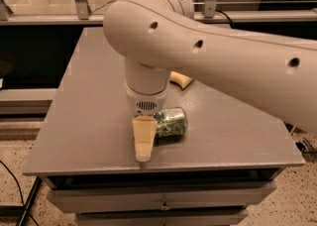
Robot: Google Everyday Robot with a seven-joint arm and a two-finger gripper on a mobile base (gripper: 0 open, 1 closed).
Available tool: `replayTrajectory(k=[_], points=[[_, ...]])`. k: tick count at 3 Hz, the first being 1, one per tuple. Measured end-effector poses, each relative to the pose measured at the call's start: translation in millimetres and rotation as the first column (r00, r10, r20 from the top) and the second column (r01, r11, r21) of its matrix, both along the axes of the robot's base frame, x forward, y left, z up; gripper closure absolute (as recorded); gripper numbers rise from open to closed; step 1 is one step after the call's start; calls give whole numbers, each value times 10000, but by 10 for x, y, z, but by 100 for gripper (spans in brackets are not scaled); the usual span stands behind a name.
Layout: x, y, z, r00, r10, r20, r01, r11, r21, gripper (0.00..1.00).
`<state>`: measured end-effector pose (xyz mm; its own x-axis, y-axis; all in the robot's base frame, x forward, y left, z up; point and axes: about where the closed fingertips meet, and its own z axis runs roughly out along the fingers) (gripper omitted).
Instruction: Place green can upright
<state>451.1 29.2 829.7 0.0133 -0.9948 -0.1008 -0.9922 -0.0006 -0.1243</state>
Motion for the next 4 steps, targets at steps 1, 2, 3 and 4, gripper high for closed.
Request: replayTrajectory(k=[1,2,3,4], points=[[-7,-1,18,10000,0,49,0,10000,1,31],[-12,-2,30,10000,0,81,0,10000,2,55],[49,-33,106,9982,-498,325,486,9981,377,80],[304,-258,478,9786,-1637,1247,1350,9680,2117,100]])
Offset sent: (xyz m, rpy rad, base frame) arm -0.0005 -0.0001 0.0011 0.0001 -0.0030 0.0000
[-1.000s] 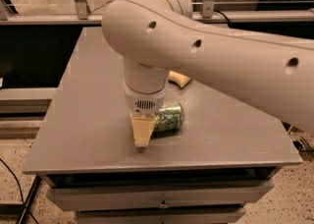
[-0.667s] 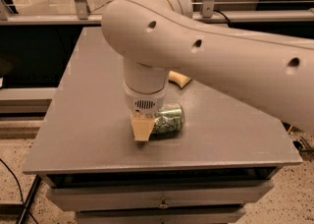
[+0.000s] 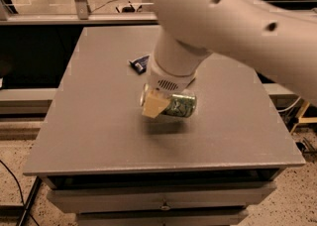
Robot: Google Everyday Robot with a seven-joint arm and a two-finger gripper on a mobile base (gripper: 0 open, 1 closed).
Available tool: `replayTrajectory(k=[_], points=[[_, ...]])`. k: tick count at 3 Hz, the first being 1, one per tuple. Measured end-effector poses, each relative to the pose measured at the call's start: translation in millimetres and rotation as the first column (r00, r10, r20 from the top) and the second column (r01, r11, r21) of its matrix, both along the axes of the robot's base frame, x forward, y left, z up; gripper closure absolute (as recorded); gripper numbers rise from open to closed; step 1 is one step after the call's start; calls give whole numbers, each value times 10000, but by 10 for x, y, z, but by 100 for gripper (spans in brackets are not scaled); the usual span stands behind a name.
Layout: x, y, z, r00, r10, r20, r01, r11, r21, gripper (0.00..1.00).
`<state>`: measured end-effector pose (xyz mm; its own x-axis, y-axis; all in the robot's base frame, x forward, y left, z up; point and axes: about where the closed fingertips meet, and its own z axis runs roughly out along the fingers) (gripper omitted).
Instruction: Place green can upright
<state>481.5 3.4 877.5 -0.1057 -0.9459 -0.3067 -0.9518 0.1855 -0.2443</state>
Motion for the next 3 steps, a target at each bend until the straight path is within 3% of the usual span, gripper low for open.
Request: replayTrajectory(k=[1,2,3], points=[[200,-218,391,9899,-1024,976,817,9771,1964,100],[195,-218,381,9905,-996,951,797,9778,1937,100],[246,-273,331,9925,-1053,624,821,9510,2982,100]])
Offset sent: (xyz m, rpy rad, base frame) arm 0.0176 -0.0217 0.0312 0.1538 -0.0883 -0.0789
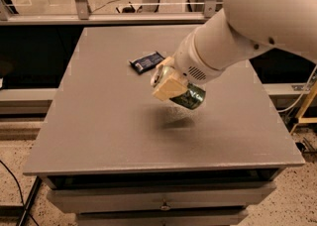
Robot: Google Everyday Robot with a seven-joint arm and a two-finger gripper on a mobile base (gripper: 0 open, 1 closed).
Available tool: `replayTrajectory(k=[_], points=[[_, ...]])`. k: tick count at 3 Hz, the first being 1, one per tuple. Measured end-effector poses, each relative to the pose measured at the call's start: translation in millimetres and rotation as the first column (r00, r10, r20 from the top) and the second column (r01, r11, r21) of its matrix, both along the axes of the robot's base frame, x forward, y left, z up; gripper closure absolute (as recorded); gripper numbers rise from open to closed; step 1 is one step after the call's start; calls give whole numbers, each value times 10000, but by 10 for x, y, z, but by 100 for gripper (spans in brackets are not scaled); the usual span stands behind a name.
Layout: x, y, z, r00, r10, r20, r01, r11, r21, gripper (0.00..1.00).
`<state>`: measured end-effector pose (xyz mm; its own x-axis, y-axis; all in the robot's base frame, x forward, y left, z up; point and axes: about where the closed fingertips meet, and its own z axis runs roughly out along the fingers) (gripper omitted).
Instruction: Place green can upright
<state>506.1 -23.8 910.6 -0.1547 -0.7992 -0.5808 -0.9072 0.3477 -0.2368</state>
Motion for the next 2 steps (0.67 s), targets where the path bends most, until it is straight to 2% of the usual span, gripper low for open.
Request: replayTrajectory(k=[1,2], points=[[196,-123,-176,10000,-4,-9,5,9835,1808,100],[303,-117,-219,9989,437,187,-475,9097,4126,100]])
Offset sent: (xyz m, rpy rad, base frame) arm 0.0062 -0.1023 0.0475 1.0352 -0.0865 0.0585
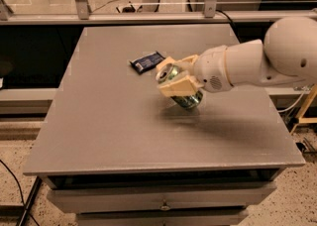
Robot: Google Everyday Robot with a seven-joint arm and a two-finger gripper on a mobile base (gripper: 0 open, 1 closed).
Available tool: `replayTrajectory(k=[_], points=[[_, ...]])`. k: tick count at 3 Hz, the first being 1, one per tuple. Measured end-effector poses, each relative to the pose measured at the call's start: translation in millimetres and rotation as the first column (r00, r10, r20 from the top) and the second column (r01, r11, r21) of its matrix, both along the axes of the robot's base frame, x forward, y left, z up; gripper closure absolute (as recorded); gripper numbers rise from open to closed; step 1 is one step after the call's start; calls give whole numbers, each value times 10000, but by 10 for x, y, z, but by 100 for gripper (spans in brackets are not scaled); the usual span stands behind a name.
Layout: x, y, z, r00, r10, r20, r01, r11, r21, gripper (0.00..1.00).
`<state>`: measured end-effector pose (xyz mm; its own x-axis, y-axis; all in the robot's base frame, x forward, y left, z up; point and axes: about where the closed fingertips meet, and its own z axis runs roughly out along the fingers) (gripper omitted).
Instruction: Place green can upright
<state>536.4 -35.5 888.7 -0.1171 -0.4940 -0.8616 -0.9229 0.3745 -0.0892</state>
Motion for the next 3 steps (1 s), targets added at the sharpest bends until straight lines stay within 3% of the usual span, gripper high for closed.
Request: replayTrajectory(k=[1,2,3], points=[[-77,-12,75,9995,191,245,-216,9938,1092,100],[-77,-12,76,9995,191,247,-217,9938,1091,100],[-12,-90,166,9999,-123,90,105,9836,1799,100]])
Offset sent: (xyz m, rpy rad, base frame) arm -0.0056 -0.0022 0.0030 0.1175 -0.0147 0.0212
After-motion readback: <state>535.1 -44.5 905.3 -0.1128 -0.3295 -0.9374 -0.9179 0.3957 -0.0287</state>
